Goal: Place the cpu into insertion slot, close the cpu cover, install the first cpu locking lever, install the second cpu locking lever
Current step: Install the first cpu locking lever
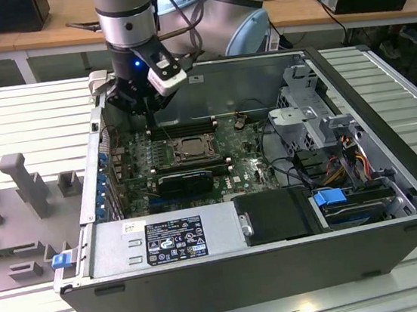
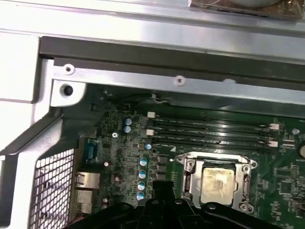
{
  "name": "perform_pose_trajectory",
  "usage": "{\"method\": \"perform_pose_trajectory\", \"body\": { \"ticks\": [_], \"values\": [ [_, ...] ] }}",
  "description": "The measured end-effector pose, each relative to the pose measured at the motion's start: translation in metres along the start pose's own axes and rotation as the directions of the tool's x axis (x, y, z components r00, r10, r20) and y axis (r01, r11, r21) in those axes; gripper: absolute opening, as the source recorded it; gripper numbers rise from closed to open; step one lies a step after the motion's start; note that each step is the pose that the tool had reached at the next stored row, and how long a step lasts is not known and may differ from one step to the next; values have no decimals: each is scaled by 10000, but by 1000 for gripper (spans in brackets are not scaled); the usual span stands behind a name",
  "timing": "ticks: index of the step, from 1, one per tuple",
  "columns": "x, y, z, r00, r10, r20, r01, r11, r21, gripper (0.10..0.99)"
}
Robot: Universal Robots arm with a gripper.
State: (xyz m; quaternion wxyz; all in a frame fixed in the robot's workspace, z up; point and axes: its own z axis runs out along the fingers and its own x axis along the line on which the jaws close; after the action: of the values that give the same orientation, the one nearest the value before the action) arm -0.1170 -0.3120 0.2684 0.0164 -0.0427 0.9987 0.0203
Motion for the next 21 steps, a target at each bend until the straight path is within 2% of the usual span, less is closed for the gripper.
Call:
{"method": "perform_pose_trajectory", "body": {
  "ticks": [3,6,10,11,15,21],
  "values": [
    [18,7,52,10000,0,-5,0,10000,-2,106],
    [15,63,108,10000,0,-8,0,10000,-1,106],
    [-1,199,126,10000,23,-7,-23,10000,0,106],
    [-26,223,131,10000,26,-7,-26,10000,-1,106],
    [-125,227,141,10000,52,-6,-52,10000,-1,106],
    [-199,220,145,10000,56,-7,-56,10000,1,106]
  ]
}}
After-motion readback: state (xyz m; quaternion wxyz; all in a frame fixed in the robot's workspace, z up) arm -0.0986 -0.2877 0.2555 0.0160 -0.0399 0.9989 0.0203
